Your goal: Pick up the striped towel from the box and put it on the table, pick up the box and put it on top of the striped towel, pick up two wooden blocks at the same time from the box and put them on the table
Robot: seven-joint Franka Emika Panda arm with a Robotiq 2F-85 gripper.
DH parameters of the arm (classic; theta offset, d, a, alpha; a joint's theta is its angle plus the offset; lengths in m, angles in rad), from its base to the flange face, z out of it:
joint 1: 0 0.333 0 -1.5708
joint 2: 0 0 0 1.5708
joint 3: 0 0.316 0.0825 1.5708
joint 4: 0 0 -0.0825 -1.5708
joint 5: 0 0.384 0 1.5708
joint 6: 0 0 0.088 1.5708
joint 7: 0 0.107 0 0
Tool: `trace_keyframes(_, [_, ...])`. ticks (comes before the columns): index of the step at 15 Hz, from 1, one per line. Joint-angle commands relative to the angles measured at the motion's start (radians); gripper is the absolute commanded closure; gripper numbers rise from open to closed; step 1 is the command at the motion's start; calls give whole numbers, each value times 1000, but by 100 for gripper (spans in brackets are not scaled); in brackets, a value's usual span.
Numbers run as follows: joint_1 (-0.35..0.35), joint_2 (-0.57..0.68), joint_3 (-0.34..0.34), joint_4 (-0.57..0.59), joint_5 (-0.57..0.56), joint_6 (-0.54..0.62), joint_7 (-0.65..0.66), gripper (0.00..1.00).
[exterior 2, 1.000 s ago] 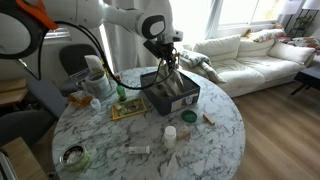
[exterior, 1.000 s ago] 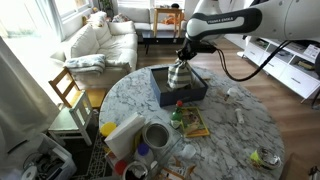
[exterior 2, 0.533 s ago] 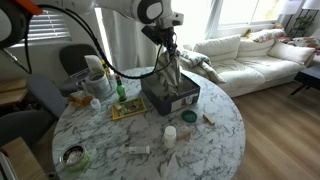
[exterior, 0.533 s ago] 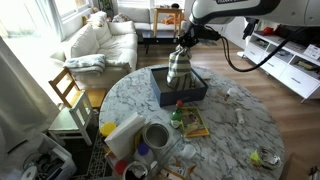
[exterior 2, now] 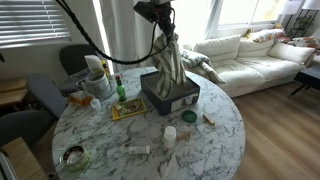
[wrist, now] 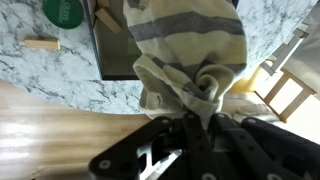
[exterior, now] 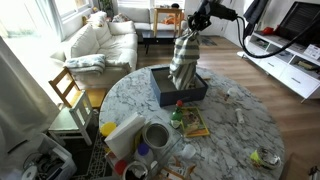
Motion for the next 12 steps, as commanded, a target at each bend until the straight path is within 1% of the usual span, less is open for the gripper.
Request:
trace_keyframes(1, [-48,-166,17,-135,66,-121,-90,98])
trace_keyframes(3, [-62,-228,6,-158,82,-222,-108,98])
trace_keyframes(4, [-71,-260,6,-177,93,-229,-135,98])
trace_keyframes(5, [-83,-292,12,-203,124,-212,-182,98])
trace_keyframes(7, [-88,-348,8,-244,137,-220,-249,98])
trace_keyframes(9, [-88,-388,4,-276,124,-264,-299,98])
trace_keyframes(12, [-81,-430,9,-351,117,-364,-429,98])
